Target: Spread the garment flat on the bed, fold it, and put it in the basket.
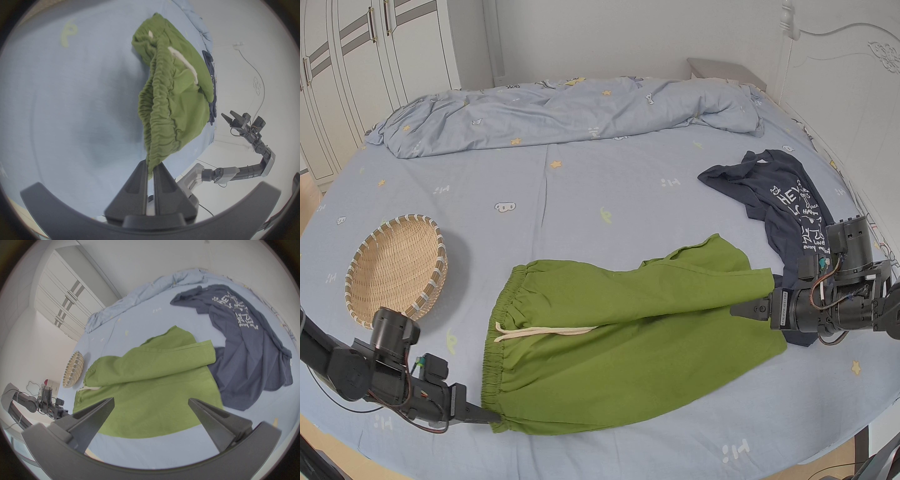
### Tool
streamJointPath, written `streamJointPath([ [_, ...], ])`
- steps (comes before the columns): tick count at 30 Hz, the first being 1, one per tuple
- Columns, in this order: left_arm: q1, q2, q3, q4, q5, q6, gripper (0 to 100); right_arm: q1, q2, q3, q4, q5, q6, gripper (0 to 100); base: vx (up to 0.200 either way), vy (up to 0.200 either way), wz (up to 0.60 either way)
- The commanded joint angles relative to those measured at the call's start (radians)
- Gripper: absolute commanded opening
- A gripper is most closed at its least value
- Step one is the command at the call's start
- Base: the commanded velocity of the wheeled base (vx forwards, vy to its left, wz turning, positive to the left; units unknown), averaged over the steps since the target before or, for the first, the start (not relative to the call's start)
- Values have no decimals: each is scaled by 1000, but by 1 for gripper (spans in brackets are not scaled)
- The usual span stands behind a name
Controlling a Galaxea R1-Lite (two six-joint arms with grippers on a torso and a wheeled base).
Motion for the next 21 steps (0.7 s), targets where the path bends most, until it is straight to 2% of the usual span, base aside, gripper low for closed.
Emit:
streamJointPath([
  [1,193,-98,-18,134,0,164,0,-125,12,-35,112,98,-7,100,0,0,0],
  [5,289,-83,-28,194,0,299,0,-191,38,-3,148,144,-27,100,0,0,0],
  [6,290,-81,-30,195,0,301,0,-193,40,1,148,147,-27,100,0,0,0],
  [11,305,-58,-54,205,0,311,0,-240,81,88,145,253,-41,100,0,0,0],
  [12,305,-58,-54,205,0,311,0,-240,81,88,145,253,-41,100,0,0,0],
  [13,305,-53,-61,205,0,313,0,-251,110,106,143,288,-59,100,0,0,0],
  [16,305,-47,-62,205,0,311,0,-256,141,117,143,331,-87,100,0,0,0],
  [20,305,-40,-68,205,0,313,0,-256,188,132,143,449,-105,100,0,0,0],
  [21,305,-38,-70,205,0,311,0,-257,188,132,143,452,-105,100,0,0,0],
])
